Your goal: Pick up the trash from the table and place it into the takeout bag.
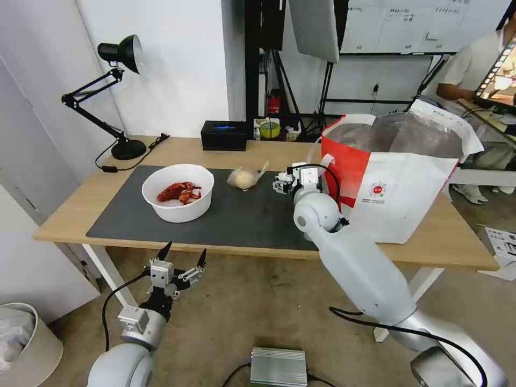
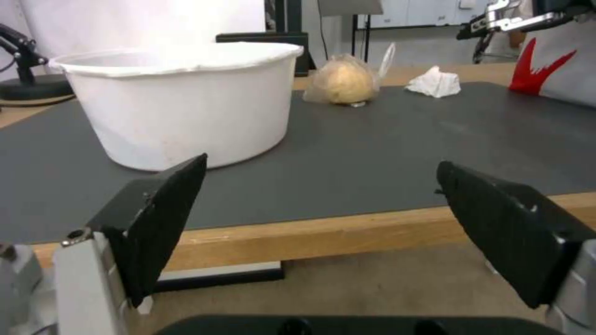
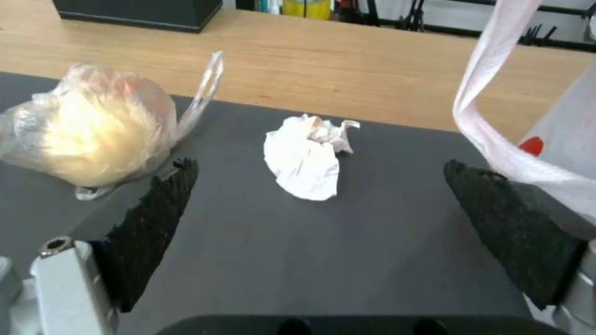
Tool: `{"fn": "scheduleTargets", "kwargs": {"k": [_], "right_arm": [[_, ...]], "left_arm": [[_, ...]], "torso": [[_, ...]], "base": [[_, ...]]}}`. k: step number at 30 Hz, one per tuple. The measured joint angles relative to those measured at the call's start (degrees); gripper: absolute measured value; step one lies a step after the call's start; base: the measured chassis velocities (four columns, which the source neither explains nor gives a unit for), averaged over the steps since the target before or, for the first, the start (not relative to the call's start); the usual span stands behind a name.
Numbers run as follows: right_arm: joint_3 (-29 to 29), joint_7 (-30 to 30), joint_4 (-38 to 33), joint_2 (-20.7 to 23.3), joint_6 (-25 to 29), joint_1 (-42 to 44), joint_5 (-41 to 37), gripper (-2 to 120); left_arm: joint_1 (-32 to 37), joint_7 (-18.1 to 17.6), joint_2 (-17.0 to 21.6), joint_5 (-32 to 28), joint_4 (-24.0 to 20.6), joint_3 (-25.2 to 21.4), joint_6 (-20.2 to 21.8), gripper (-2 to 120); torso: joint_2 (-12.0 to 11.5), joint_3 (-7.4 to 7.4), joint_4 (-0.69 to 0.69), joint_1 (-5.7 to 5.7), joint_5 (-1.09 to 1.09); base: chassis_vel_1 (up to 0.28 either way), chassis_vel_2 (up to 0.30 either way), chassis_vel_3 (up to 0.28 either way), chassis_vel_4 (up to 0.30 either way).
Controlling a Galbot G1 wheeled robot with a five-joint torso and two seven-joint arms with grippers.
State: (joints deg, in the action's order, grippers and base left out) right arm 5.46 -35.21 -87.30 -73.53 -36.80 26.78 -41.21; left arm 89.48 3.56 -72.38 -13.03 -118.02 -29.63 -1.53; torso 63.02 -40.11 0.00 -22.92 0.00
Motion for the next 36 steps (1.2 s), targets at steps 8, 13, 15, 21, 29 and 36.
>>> {"fn": "scheduleTargets", "kwargs": {"k": [8,13,15,21,29,36], "right_arm": [[0.2,0.2,3.0,-0.7,-0.8,-2.6,-1.2,100],[0.2,0.3,4.3,-1.0,-1.0,-3.5,-1.4,100],[0.3,0.4,5.8,-1.5,-1.1,-4.3,-1.6,100],[0.3,0.7,8.2,-2.2,-1.2,-5.5,-1.7,100],[0.2,1.4,11.1,-3.3,-1.2,-6.9,-1.6,100],[0.1,2.6,14.0,-4.3,-1.4,-8.3,-1.4,100]], "left_arm": [[0.0,0.0,0.0,0.0,-0.1,0.1,0.0,100],[0.0,0.0,0.0,0.0,-0.1,0.2,0.0,100],[0.0,0.0,0.0,0.1,-0.1,0.3,0.0,100],[0.0,0.0,-0.2,0.3,-0.1,0.5,0.0,100],[-0.1,0.0,-0.3,0.4,0.0,0.6,-0.1,100],[-0.1,0.0,-0.3,0.5,0.1,0.6,-0.1,100]], "torso": [[0.0,0.00,0.00,0.01,0.00],[0.0,0.00,0.00,0.00,0.00],[0.0,0.00,0.00,0.00,0.00],[0.0,0.00,0.00,0.00,0.00],[0.0,0.00,0.00,0.01,0.00],[0.0,0.00,0.00,0.00,0.00]], "base": [[0.000,0.000,0.000,0.000],[0.000,0.000,0.000,0.000],[0.000,0.000,0.000,0.000],[0.000,0.000,0.000,0.000],[0.000,0.000,0.000,0.000],[0.000,0.000,0.000,0.000]]}}
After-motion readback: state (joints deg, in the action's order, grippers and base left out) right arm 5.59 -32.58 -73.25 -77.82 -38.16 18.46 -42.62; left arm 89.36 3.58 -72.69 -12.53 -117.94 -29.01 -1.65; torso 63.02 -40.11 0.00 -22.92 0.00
